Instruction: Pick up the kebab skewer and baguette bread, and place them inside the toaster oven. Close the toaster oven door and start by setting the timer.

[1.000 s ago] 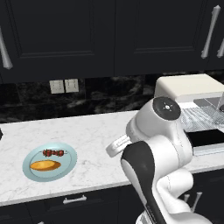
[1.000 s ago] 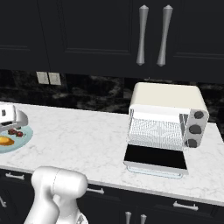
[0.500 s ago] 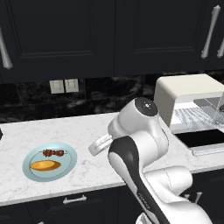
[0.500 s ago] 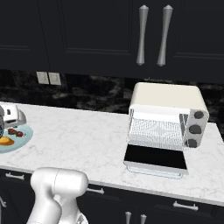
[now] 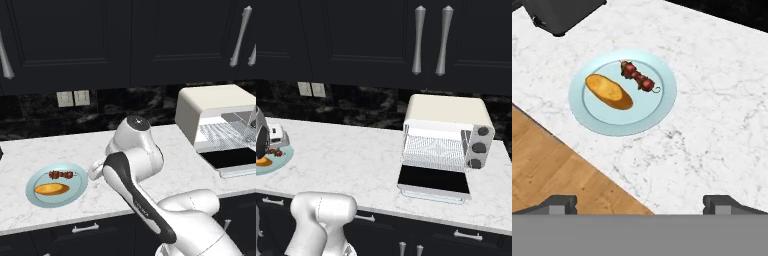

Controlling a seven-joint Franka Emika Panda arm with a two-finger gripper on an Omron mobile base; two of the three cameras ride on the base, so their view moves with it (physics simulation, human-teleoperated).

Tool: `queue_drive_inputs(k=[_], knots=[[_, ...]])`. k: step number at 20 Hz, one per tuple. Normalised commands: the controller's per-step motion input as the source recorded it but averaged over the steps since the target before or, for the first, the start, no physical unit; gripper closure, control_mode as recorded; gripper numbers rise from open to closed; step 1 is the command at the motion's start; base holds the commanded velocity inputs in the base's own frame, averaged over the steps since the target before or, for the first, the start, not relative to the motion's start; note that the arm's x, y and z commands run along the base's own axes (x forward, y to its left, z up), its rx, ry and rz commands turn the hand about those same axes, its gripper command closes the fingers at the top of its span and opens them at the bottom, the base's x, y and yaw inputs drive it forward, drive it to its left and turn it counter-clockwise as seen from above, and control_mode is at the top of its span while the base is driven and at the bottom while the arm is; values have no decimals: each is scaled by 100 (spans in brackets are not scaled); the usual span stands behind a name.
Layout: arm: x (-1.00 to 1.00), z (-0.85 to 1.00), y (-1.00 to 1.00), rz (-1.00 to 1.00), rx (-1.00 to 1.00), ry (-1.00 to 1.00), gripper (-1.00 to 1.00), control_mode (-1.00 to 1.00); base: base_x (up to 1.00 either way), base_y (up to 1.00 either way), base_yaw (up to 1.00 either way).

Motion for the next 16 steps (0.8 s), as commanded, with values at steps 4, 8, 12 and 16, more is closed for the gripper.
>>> queue_drive_inputs(k=[4,8,12,16], knots=[[53,-40,38,0,-10,2,-100,-100,0,0,0],[55,-35,43,2,-8,8,-100,-100,0,0,0],[22,-40,37,6,-12,4,-100,-100,0,0,0],[49,-31,6,8,-7,0,-100,-100,0,0,0]])
